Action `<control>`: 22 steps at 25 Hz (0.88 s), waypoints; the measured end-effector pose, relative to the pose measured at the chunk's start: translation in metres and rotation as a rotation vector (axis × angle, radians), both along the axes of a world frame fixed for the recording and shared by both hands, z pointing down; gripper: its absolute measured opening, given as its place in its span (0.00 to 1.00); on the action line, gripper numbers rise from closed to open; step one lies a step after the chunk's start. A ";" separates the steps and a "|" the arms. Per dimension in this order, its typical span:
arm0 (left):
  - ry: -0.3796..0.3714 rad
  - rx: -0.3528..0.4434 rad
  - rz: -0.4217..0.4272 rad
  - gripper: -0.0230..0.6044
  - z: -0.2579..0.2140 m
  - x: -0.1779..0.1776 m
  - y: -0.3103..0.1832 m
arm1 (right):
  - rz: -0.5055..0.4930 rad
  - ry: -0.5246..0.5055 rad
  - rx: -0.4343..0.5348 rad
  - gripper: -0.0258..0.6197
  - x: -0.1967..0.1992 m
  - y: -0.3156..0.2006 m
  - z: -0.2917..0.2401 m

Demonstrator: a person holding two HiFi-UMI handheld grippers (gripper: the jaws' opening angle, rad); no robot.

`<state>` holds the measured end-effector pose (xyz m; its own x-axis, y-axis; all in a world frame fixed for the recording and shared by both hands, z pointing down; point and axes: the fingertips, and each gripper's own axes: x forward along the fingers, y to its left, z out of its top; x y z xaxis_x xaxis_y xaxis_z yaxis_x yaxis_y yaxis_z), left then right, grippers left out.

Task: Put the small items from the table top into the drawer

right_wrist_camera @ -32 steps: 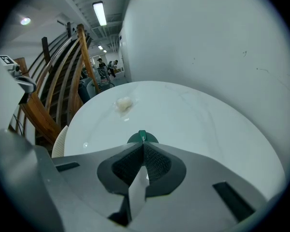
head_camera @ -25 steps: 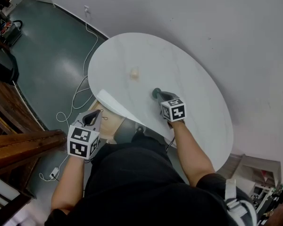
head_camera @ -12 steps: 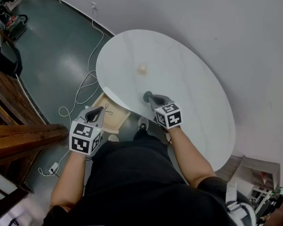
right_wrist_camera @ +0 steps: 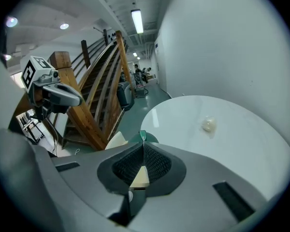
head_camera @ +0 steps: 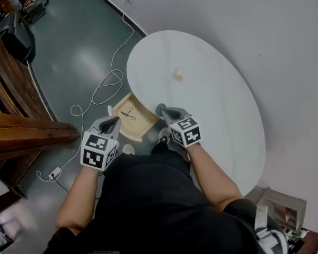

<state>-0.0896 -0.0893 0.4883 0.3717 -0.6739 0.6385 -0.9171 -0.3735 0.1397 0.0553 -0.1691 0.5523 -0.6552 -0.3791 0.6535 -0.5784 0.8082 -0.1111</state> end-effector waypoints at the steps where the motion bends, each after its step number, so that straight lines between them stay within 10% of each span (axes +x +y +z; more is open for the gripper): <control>1: 0.002 -0.001 -0.008 0.06 0.001 -0.003 0.003 | -0.024 0.006 -0.004 0.05 -0.008 0.006 0.002; 22: 0.043 -0.073 -0.163 0.06 0.034 -0.056 0.047 | -0.359 0.215 -0.121 0.05 -0.106 0.065 0.119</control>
<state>-0.1453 -0.0419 0.5219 0.2892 -0.6802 0.6735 -0.9573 -0.2074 0.2015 -0.0508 -0.1043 0.6709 -0.5758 -0.0642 0.8151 -0.2831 0.9509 -0.1251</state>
